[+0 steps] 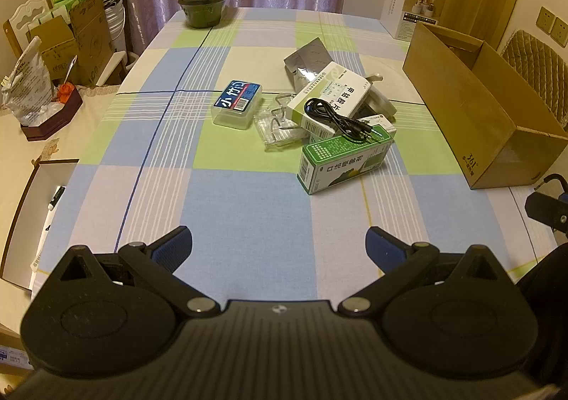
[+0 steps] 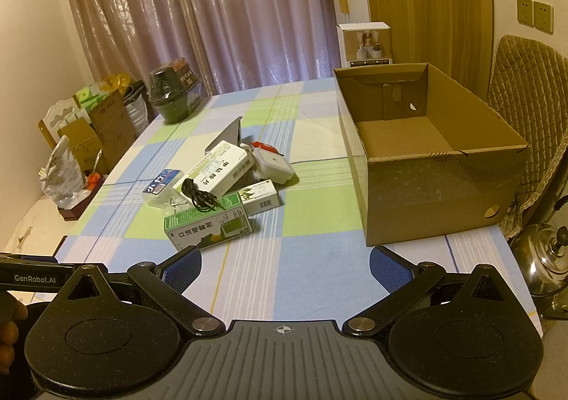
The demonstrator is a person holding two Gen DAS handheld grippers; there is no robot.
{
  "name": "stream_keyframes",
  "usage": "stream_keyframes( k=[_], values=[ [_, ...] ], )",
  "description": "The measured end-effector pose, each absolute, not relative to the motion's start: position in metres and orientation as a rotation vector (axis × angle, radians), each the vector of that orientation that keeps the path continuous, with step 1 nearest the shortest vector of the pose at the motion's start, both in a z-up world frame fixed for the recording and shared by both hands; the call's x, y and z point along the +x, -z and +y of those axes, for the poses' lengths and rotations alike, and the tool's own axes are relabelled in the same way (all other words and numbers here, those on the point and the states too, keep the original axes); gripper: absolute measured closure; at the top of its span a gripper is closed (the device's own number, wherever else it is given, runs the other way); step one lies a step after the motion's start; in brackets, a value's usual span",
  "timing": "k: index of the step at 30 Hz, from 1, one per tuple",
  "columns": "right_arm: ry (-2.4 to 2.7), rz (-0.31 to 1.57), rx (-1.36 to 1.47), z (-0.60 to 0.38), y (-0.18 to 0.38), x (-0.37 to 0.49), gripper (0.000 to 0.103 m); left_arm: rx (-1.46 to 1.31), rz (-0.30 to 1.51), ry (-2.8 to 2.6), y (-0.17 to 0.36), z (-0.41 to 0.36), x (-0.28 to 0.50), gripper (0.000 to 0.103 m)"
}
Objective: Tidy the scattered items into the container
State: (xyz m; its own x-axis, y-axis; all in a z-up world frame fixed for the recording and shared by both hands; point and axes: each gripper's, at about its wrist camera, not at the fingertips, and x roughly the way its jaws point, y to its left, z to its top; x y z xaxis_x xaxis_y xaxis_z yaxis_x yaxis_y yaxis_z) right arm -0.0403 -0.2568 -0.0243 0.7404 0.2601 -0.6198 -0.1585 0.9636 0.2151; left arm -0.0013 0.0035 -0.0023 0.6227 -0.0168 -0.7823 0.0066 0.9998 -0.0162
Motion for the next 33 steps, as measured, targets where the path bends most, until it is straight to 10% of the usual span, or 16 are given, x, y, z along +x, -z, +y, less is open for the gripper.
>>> stream_keyframes(
  k=[33],
  values=[
    [-0.232, 0.706, 0.141, -0.2555, 0.0278, -0.0417, 0.0, -0.017, 0.895, 0.011, 0.0042, 0.0035, -0.003, 0.001]
  ],
)
